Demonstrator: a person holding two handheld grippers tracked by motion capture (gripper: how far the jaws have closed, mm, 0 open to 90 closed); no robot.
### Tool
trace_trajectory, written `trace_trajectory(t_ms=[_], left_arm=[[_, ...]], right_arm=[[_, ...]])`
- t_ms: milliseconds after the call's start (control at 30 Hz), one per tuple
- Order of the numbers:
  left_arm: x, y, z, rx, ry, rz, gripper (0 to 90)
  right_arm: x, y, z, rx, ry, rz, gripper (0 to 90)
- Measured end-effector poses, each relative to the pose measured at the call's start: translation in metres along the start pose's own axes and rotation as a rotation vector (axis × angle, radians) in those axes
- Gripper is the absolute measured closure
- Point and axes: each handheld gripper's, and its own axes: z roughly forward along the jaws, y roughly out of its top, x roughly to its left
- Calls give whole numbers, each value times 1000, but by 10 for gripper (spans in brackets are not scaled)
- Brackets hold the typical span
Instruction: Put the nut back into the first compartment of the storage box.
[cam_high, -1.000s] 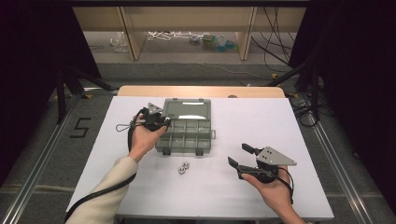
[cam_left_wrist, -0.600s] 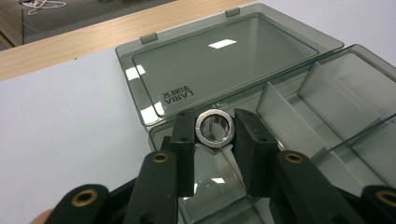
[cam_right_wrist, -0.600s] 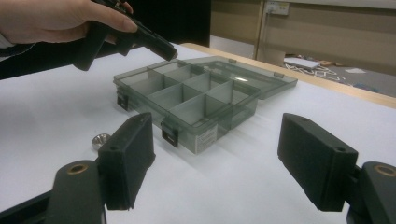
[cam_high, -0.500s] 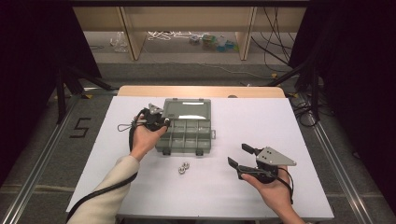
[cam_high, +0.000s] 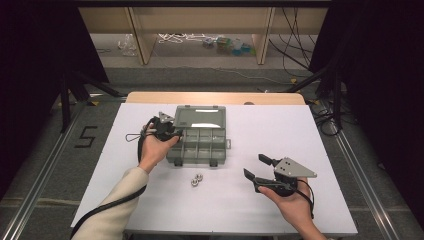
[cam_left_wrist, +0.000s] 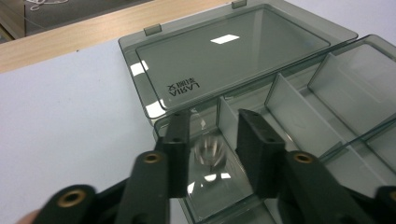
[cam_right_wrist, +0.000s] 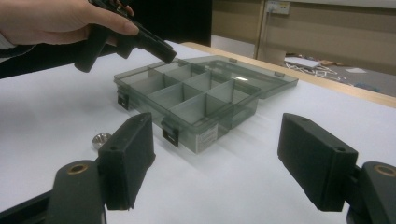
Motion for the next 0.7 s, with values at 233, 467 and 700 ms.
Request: trace_trajectory(t_ms=[233, 467, 700], left_arm=[[-3, -5, -22, -40, -28, 30, 423], [-23, -13, -46, -27, -110, 59, 282], [-46, -31, -61, -22, -163, 126, 272]], right_arm=[[0, 0, 0, -4, 5, 5, 278], [-2, 1, -1, 2, -15, -22, 278], [0, 1, -1, 10, -9, -6, 277]])
